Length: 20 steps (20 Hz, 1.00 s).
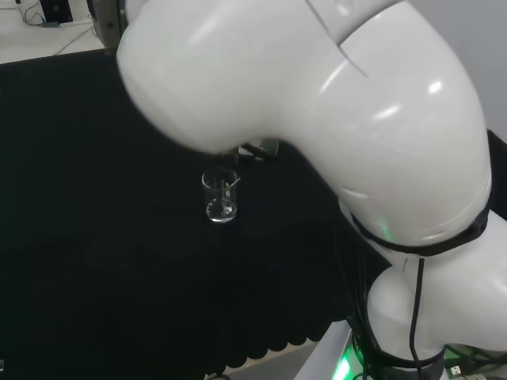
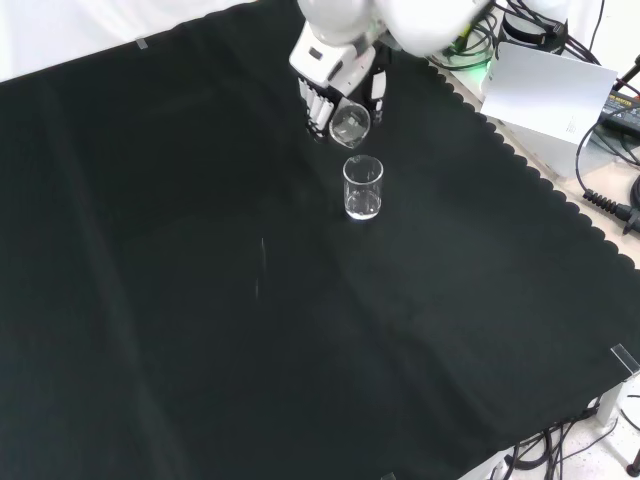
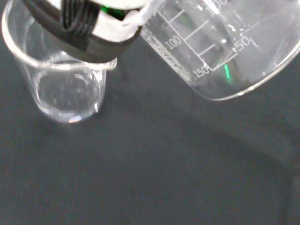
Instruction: Pour the water from the handheld beaker into the one on the table.
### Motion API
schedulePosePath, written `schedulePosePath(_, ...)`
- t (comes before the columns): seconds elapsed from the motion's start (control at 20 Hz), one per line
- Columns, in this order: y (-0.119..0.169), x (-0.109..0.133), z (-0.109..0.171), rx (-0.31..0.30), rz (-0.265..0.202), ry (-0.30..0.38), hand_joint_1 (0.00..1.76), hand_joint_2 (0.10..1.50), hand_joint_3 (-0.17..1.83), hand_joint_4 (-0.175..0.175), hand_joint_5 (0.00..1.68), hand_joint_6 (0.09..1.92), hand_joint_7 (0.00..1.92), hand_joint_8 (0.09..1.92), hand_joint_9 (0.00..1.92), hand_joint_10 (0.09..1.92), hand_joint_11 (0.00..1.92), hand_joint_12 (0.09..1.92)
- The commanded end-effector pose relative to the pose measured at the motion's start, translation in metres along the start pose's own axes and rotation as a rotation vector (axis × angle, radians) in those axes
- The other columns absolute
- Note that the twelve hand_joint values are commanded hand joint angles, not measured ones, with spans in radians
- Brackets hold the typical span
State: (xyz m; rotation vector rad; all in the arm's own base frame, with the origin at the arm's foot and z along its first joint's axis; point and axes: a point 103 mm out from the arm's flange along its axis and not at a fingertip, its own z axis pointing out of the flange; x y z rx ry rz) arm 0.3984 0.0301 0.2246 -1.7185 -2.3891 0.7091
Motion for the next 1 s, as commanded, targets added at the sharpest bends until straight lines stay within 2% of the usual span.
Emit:
schedulePosePath(0.05,0.003,-0.032,0.008,-0.145,-0.002,0.208,1.43,1.01,-0.17,-0.151,1.31,0.37,1.35,0.46,1.64,0.09,1.24,0.93)
schedulePosePath(0.2,0.008,-0.041,0.010,-0.181,-0.027,0.268,1.43,1.01,-0.17,-0.150,1.30,0.37,1.35,0.46,1.64,0.09,1.24,0.93)
schedulePosePath(0.3,0.013,-0.048,0.011,-0.199,-0.062,0.312,1.43,1.01,-0.17,-0.150,1.30,0.38,1.35,0.47,1.64,0.09,1.23,0.93)
schedulePosePath(0.7,0.042,-0.072,0.023,-0.238,-0.125,0.500,1.43,1.01,-0.17,-0.150,1.29,0.40,1.35,0.47,1.63,0.09,1.21,0.93)
schedulePosePath(0.85,0.051,-0.077,0.025,-0.274,-0.160,0.528,1.43,1.01,-0.17,-0.150,1.29,0.41,1.34,0.48,1.63,0.09,1.20,0.93)
schedulePosePath(1.0,0.058,-0.083,0.027,-0.293,-0.174,0.547,1.43,1.01,-0.17,-0.151,1.29,0.42,1.34,0.48,1.63,0.09,1.19,0.93)
